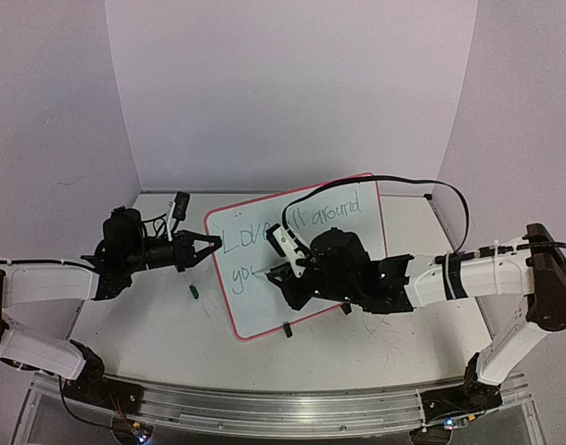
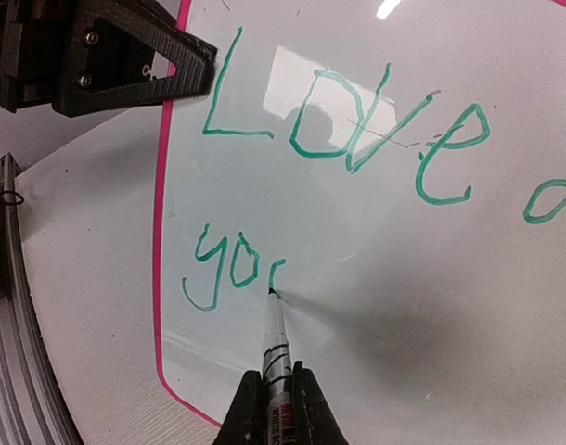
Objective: Write a sentence on the whiteboard
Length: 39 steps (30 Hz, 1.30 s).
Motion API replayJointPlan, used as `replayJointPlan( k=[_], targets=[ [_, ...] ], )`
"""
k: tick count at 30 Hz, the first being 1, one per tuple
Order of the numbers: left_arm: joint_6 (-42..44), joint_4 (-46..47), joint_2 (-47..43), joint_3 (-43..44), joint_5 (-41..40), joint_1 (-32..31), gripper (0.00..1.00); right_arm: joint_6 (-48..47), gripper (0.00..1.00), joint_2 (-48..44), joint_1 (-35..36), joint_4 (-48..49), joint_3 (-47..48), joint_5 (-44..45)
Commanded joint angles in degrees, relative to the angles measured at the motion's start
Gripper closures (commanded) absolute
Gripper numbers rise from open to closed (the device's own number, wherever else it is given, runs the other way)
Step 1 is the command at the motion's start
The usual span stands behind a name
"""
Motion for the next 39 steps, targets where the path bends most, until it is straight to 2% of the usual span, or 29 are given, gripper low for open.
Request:
replayJointPlan(
  k=[1,39],
  targets=[
    [5.56,-6.43,-0.18,0.13,-3.22,0.23,1.0,-0.61,1.0,-0.19,-0.04,-1.16,0.17,3.12],
    [5.87,-6.59,0.02,0.31,-3.23,0.2,1.0,-0.95,1.0,-1.93,-2.26,0.6,2.93,5.86]
  ],
)
